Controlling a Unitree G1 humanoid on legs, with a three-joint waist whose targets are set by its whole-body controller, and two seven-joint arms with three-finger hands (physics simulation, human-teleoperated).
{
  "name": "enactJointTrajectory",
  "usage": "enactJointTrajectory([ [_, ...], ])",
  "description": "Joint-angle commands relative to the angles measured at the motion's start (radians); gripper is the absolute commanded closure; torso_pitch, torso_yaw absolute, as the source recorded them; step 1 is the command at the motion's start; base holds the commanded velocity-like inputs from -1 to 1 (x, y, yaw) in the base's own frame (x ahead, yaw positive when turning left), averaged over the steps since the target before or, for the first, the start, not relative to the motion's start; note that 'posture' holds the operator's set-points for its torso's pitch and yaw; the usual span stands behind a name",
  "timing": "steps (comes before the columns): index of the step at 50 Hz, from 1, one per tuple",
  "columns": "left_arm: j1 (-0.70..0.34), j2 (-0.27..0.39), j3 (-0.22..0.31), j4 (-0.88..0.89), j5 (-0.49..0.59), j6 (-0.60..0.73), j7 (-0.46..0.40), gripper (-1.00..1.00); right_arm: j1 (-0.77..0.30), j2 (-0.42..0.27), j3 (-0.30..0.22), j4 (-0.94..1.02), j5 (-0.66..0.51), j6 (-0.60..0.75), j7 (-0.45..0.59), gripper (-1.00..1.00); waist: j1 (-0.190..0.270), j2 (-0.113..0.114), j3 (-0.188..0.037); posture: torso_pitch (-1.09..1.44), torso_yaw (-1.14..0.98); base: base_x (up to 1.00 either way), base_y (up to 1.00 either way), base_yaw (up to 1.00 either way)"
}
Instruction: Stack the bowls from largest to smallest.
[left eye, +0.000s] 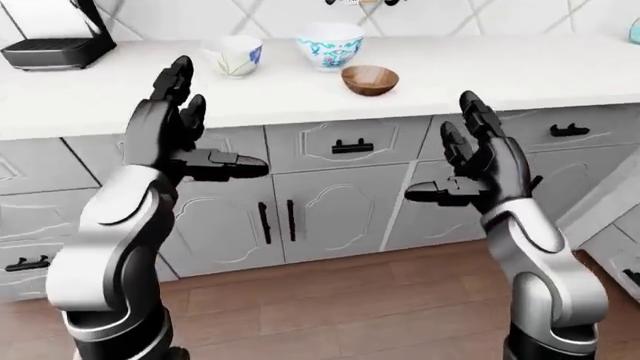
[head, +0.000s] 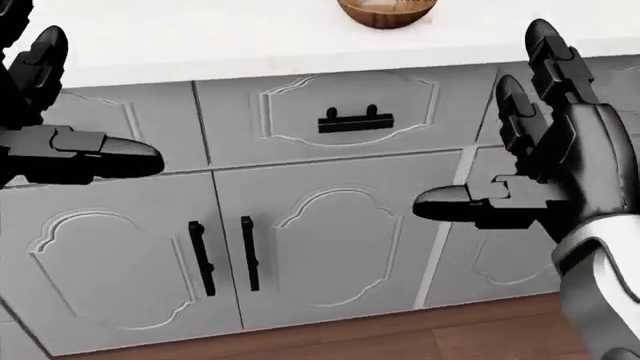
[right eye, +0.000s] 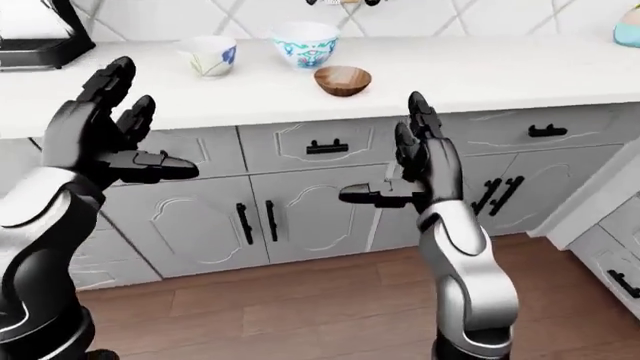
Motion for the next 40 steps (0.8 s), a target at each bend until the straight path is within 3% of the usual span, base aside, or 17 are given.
enactJointTrajectory([
  [1, -0.050, 0.027, 0.018, -0.041, -0.011, -0.014, -0.001, -1.00, -0.031, -0.016, -0.007, -0.046, 0.003, -0.023, 0.002, -1.00, 0.034, -0.030, -0.056, 0.00, 0.00, 0.00, 0.00, -1.00],
  [4, -0.059, 0.039, 0.024, -0.045, -0.017, -0.004, -0.002, -1.00, -0.046, -0.029, -0.011, -0.052, 0.003, -0.015, 0.003, -1.00, 0.013, -0.007, -0.072, 0.00, 0.00, 0.00, 0.00, -1.00],
  [5, -0.067, 0.044, 0.027, -0.044, -0.021, 0.002, -0.002, -1.00, -0.051, -0.040, -0.002, -0.059, -0.014, -0.012, 0.006, -1.00, 0.039, 0.007, -0.071, 0.00, 0.00, 0.00, -0.05, 0.00],
  [7, -0.082, 0.053, 0.029, -0.043, -0.026, 0.008, 0.000, -1.00, -0.066, -0.044, 0.003, -0.050, -0.031, -0.017, 0.018, -1.00, 0.029, 0.022, -0.048, 0.00, 0.00, 0.01, 0.00, 0.00],
  [8, -0.084, 0.055, 0.029, -0.047, -0.029, 0.013, 0.001, -1.00, -0.070, -0.043, 0.003, -0.052, -0.033, -0.015, 0.023, -1.00, 0.036, 0.061, -0.073, 0.00, 0.00, 0.23, 0.00, 0.00],
  [9, -0.088, 0.057, 0.028, -0.049, -0.031, 0.016, 0.002, -1.00, -0.077, -0.042, 0.000, -0.057, -0.032, -0.006, 0.024, -1.00, 0.051, 0.134, -0.091, 0.00, 0.00, 0.41, 0.00, 0.00],
  [10, -0.092, 0.059, 0.029, -0.048, -0.033, 0.018, 0.003, -1.00, -0.081, -0.042, -0.001, -0.059, -0.031, -0.001, 0.025, -1.00, 0.042, 0.087, -0.040, 0.00, 0.00, 0.52, 0.00, 0.00],
  [15, -0.100, 0.066, 0.035, -0.058, -0.045, 0.030, 0.007, -1.00, -0.110, -0.048, -0.005, -0.071, -0.027, 0.024, 0.026, -1.00, 0.057, 0.046, -0.068, 0.00, 0.00, 0.64, 0.00, 0.00],
  [19, -0.097, 0.069, 0.034, -0.054, -0.049, 0.021, 0.008, -1.00, -0.115, -0.052, -0.008, -0.066, -0.023, 0.022, 0.028, -1.00, 0.066, 0.021, -0.073, 0.00, 0.00, 0.68, 0.00, 0.00],
  [30, -0.127, 0.087, 0.051, -0.062, -0.063, 0.052, 0.006, -1.00, -0.126, -0.054, -0.030, -0.080, 0.021, 0.035, 0.031, -1.00, 0.090, -0.011, -0.052, 0.00, 0.00, 0.71, 0.04, 0.00],
  [31, -0.129, 0.095, 0.061, -0.063, -0.071, 0.056, 0.006, -1.00, -0.132, -0.049, -0.043, -0.088, 0.050, 0.043, 0.022, -1.00, 0.098, -0.064, -0.055, 0.00, 0.00, 0.00, 1.00, 0.00],
  [32, -0.131, 0.102, 0.067, -0.062, -0.079, 0.057, 0.008, -1.00, -0.135, -0.052, -0.047, -0.086, 0.066, 0.047, 0.012, -1.00, 0.108, -0.152, -0.080, 0.00, 0.00, 0.00, 0.00, 1.00],
  [33, -0.128, 0.106, 0.071, -0.060, -0.085, 0.054, 0.009, -1.00, -0.138, -0.056, -0.050, -0.091, 0.083, 0.055, -0.001, -1.00, 0.092, -0.069, -0.075, 0.00, 0.00, 0.00, 0.00, 1.00],
  [36, -0.117, 0.128, 0.099, -0.069, -0.114, 0.064, 0.015, -1.00, -0.149, -0.073, -0.050, -0.113, 0.121, 0.074, -0.026, -1.00, 0.074, -0.035, -0.091, 0.00, 0.00, 0.00, 0.00, 1.00],
  [37, -0.115, 0.136, 0.105, -0.070, -0.124, 0.063, 0.017, -1.00, -0.156, -0.080, -0.051, -0.122, 0.134, 0.087, -0.035, -1.00, 0.068, -0.006, -0.086, 0.00, 0.00, 0.00, 0.00, 1.00],
  [38, -0.120, 0.144, 0.112, -0.073, -0.136, 0.072, 0.024, -1.00, -0.166, -0.086, -0.056, -0.131, 0.151, 0.100, -0.045, -1.00, 0.072, -0.002, -0.069, 0.00, 0.00, 0.00, 0.00, 1.00],
  [40, -0.113, 0.153, 0.113, -0.069, -0.147, 0.059, 0.027, -1.00, -0.181, -0.096, -0.061, -0.136, 0.174, 0.116, -0.064, -1.00, 0.081, 0.047, -0.082, 0.00, 0.00, 0.00, 0.00, 1.00],
])
